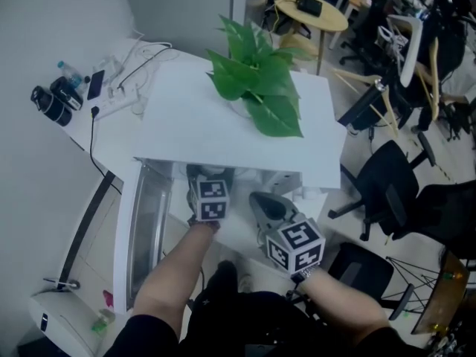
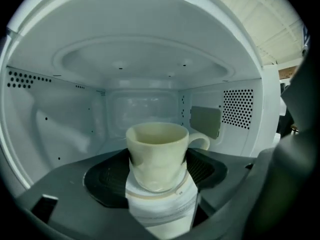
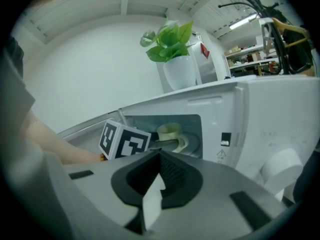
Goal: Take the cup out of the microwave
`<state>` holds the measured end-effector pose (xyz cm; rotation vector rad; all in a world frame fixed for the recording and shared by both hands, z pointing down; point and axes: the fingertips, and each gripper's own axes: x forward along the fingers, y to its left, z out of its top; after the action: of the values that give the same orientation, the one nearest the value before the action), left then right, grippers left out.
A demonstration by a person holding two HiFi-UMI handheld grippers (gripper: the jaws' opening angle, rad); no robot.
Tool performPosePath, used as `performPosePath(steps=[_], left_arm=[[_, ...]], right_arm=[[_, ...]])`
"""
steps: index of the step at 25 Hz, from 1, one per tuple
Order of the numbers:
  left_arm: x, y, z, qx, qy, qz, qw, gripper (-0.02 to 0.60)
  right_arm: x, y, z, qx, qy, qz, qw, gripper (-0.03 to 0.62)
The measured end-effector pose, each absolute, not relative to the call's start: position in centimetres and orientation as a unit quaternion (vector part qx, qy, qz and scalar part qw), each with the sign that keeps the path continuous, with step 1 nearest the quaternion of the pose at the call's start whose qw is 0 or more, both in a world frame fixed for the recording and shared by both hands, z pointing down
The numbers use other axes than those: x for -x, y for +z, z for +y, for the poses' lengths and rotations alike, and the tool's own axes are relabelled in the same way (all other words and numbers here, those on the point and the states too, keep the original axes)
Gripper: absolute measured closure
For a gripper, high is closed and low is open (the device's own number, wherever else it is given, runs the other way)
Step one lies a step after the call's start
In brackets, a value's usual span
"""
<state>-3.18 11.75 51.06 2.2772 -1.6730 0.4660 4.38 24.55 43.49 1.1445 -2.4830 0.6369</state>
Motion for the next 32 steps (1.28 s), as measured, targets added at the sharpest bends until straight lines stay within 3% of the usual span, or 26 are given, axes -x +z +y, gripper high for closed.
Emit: performPosePath(steps=[32], left_arm=[[4.0, 50.7, 15.6, -0.782, 0.159, -0.589, 0.130, 0.222]], right_arm=[[-4.4, 42.4, 27.3, -0.399, 0.212, -0.878, 0.160, 0.580]])
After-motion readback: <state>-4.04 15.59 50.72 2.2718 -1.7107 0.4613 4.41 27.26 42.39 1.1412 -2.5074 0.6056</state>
